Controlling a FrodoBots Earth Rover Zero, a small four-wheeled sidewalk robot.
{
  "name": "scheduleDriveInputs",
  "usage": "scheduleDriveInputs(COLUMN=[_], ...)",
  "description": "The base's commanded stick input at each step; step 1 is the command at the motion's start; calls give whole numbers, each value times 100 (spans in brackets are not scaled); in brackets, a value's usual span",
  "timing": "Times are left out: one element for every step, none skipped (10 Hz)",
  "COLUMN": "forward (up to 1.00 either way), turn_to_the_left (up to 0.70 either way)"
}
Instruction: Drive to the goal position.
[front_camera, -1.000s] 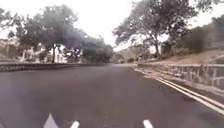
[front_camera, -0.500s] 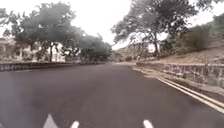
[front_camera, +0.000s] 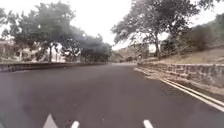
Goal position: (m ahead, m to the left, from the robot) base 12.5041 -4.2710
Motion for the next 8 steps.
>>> scheduleDriveInputs(forward=[50,50,50,50,50,50,50,50], turn_to_the_left=[0,0,0,0,-50,-50,-50,-50])
